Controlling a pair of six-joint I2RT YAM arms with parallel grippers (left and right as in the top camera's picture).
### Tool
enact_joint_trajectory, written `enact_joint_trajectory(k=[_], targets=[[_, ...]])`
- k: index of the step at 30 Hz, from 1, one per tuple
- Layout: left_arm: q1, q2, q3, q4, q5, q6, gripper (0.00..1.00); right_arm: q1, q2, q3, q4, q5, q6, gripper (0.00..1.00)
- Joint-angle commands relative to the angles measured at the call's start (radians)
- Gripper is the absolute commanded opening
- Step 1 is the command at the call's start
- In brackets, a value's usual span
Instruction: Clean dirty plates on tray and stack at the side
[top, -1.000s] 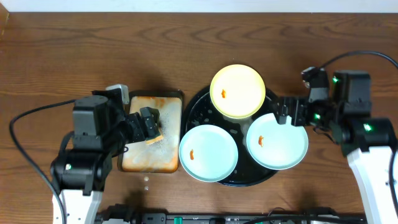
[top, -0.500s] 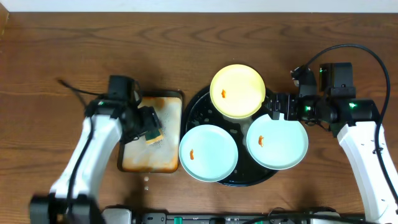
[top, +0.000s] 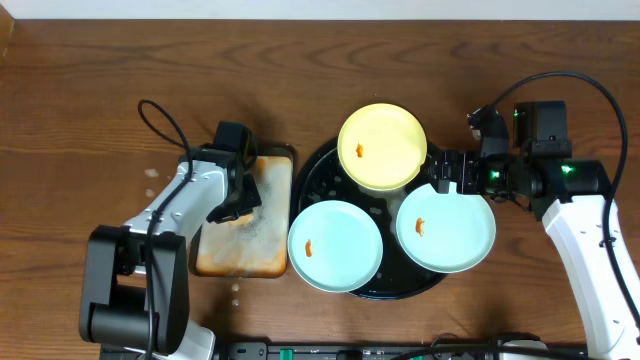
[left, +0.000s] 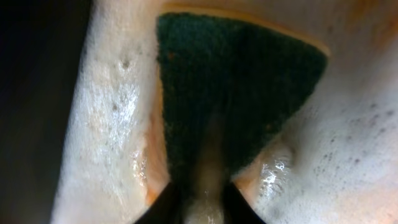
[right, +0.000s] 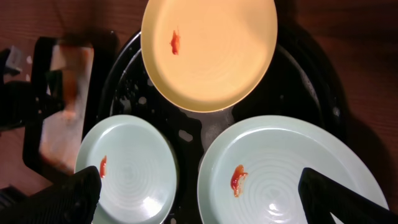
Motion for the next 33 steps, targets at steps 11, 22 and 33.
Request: enact_joint_trajectory(k=[11,22,33], targets=[[0.0,-0.097,0.047,-0.05,0.201,0.18,0.17,0.008,0.0,0.017,-0.011,-0.012,0.011,0.99],[0.0,-0.124,0.001,0.024,0.092,0.183,0.48,0.008,0.0,0.017,-0.011,-0.012,0.011,0.99],[-0.015,0.016,-0.035,0.129,0.107,0.188,0.11,0.008,0.0,0.017,-0.009,-0.011,0.011,0.99]])
